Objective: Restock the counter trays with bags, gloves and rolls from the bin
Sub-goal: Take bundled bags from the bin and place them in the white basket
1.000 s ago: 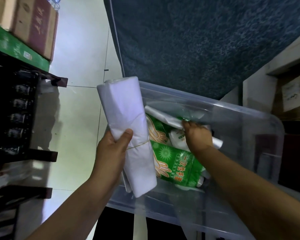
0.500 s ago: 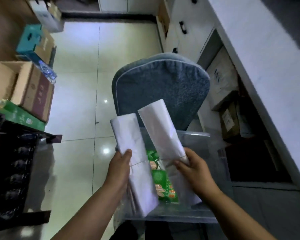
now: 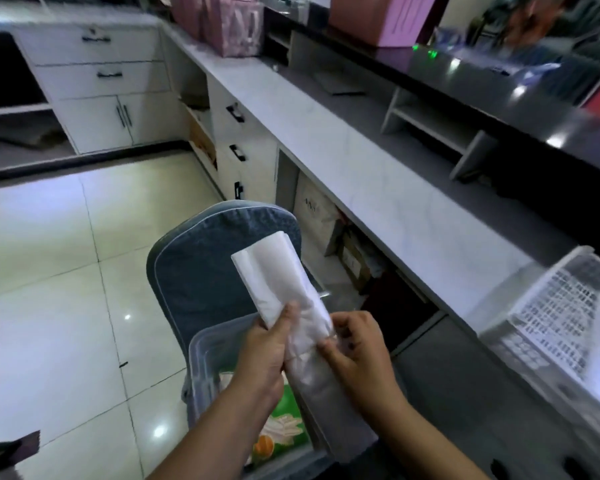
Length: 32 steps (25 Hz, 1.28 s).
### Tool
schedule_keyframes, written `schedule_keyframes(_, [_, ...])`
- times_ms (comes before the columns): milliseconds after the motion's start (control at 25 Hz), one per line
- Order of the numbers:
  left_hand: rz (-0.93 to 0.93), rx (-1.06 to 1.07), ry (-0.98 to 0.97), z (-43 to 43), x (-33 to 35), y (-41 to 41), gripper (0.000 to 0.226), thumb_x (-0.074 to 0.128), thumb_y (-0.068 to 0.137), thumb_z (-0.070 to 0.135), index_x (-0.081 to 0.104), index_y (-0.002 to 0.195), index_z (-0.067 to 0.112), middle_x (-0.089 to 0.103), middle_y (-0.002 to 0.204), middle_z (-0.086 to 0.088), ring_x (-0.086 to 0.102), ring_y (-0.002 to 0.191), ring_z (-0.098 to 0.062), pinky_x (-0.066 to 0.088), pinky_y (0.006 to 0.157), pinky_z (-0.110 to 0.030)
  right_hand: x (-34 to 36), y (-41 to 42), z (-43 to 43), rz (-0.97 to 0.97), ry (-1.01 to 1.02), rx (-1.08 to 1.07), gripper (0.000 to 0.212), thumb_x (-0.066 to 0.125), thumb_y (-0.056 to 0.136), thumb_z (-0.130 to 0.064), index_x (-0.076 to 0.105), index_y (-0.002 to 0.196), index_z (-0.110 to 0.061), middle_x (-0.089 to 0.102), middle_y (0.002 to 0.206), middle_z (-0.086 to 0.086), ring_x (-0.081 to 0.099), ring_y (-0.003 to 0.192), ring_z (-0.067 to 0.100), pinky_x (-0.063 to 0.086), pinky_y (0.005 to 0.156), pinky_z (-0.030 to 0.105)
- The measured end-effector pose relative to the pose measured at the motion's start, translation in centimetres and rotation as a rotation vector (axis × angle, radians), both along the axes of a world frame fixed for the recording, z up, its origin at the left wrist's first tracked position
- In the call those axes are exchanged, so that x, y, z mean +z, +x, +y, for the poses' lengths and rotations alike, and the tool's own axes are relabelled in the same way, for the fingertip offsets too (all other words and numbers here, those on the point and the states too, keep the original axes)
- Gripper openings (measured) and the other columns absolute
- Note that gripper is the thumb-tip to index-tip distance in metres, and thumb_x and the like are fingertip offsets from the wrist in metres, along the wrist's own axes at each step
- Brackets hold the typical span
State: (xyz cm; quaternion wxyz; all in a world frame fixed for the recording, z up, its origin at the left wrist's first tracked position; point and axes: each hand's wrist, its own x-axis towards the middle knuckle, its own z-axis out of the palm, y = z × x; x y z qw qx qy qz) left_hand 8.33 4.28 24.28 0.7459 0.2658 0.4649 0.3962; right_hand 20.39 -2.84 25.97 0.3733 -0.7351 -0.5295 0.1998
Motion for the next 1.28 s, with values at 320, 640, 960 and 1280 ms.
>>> schedule_keyframes(320, [0.053,-0.304,0.284,-4.5,3.9,9.4,0.050,0.079,0.058,0.046,0.068,0.096,0.016,0.077,0.083,-0.005,0.073,0.076,-0.024,0.058,0.060,-0.032,5.3,8.7,-1.9,0.447,-0.025,-0.234,0.015,0.059,0.087,-0.033,0.058,0.088,-0.017,0.062,0.083,0.003,0.059,0.076,0.016,0.050,0.069,0.034])
schedule_keyframes(640, [0.075,-0.684,0.353,-8.7,6.6,22.4,0.071,0.090,0.047,0.024,0.060,0.110,0.008,0.074,0.100,-0.011,0.070,0.092,-0.025,0.056,0.085,-0.044,7.6,23.0,-6.3,0.509,0.258,-0.527,0.025,0.062,0.085,-0.036,0.055,0.068,-0.019,0.060,0.066,-0.002,0.054,0.061,0.014,0.046,0.056,0.030])
schedule_keyframes(960, [0.309,-0.784,0.584,-10.8,9.1,37.9,0.043,0.082,0.052,0.026,0.065,0.091,0.020,0.076,0.086,0.002,0.072,0.077,-0.013,0.060,0.072,-0.035,10.1,40.8,-10.1,0.724,0.374,-0.616,0.037,0.042,0.096,-0.035,0.058,0.079,-0.006,0.064,0.052,-0.004,0.059,0.048,0.008,0.046,0.046,0.018])
schedule_keyframes(1280, [0.585,-0.715,0.671,-7.8,7.9,43.4,0.039,0.073,0.046,0.024,0.063,0.083,0.019,0.073,0.081,-0.001,0.069,0.074,-0.017,0.055,0.069,-0.035,2.1,49.5,-16.7,-0.201,-0.392,-0.136,0.034,0.046,0.087,-0.006,0.058,0.114,-0.023,0.062,0.120,0.000,0.056,0.111,0.021,0.043,0.094,0.032])
